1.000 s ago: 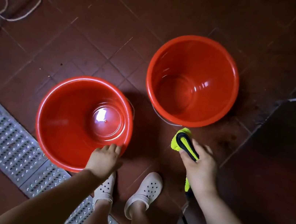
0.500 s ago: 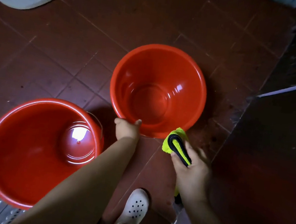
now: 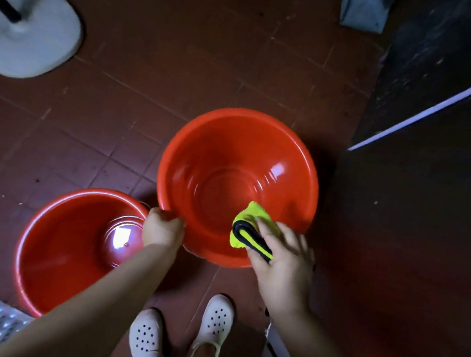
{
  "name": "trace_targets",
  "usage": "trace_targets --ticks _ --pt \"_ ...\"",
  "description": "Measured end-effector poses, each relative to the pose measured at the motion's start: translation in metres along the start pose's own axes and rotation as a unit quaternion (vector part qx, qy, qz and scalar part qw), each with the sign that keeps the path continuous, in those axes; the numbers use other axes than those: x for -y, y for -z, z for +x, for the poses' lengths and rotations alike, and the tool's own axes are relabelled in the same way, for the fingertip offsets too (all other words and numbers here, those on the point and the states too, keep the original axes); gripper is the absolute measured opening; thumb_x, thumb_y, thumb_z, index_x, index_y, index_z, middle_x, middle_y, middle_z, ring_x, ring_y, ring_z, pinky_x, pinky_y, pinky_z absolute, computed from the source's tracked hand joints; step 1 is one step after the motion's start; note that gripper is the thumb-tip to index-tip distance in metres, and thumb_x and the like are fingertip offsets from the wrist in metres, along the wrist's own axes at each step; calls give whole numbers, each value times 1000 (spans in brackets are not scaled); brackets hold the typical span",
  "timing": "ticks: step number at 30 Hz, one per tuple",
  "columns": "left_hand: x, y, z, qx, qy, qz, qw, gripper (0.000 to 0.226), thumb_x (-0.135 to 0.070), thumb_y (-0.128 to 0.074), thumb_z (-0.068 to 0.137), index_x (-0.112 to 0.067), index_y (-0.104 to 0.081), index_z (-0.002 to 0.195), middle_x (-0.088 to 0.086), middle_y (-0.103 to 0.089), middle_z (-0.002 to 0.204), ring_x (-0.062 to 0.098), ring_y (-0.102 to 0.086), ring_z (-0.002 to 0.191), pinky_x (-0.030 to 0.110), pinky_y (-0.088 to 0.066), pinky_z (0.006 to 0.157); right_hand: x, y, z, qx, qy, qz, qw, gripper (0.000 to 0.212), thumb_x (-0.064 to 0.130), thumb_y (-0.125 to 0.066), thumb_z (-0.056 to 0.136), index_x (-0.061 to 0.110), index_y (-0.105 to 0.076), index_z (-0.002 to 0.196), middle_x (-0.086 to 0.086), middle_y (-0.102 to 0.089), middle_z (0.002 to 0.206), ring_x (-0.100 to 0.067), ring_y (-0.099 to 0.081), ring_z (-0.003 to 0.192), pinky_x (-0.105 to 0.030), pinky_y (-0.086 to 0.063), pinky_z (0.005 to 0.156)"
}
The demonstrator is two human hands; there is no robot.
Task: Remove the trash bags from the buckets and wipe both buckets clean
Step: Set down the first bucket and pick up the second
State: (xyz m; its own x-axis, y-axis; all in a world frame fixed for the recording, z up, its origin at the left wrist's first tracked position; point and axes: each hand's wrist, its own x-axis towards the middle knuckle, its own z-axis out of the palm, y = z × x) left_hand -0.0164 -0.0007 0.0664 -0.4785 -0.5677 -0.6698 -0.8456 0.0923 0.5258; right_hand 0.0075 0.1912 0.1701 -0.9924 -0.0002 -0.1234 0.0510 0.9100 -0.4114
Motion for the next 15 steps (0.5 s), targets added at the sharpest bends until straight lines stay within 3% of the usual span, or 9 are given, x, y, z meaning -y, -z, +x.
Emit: trace_targets --ticks 3,7,10,13,15 --pt "-25 53 -53 17 -56 -14 998 20 -6 -69 68 -10 -52 76 13 -64 77 35 -64 77 45 -53 69 38 59 -22 12 52 -64 997 55 35 -84 63 34 -67 115 2 -66 112 -29 -61 91 -43 -47 75" --pt "-71 131 -127 23 -153 2 988 20 -11 -69 71 -15 -53 82 -1 -59 70 27 -61 72 32 -42 57 90 139 -61 6 97 -139 986 64 38 -87 53 39 -65 114 4 -66 111 -25 -62 87 -41 -48 73" --pt "-106 182 -184 33 -233 -22 972 20 -12 -68 74 -19 -53 85 1 -63 75 20 -60 69 33 -47 62 121 193 -93 -14 119 -176 977 68 42 -88 48 40 -65 112 5 -66 111 -22 -61 84 -39 -48 70" --pt "-134 219 -238 29 -315 -32 948 23 -12 -67 75 -26 -50 82 -4 -60 72 10 -56 66 28 -42 56 139 239 -121 -48 132 -193 971 68 42 -88 47 41 -64 112 5 -66 111 -22 -60 81 -38 -48 68" --pt "-149 234 -272 39 -356 -54 932 24 -12 -66 75 -28 -50 80 -4 -60 72 13 -58 67 31 -44 60 145 267 -138 -75 133 -198 968 69 42 -88 46 40 -64 111 5 -66 110 -22 -59 80 -39 -47 66"
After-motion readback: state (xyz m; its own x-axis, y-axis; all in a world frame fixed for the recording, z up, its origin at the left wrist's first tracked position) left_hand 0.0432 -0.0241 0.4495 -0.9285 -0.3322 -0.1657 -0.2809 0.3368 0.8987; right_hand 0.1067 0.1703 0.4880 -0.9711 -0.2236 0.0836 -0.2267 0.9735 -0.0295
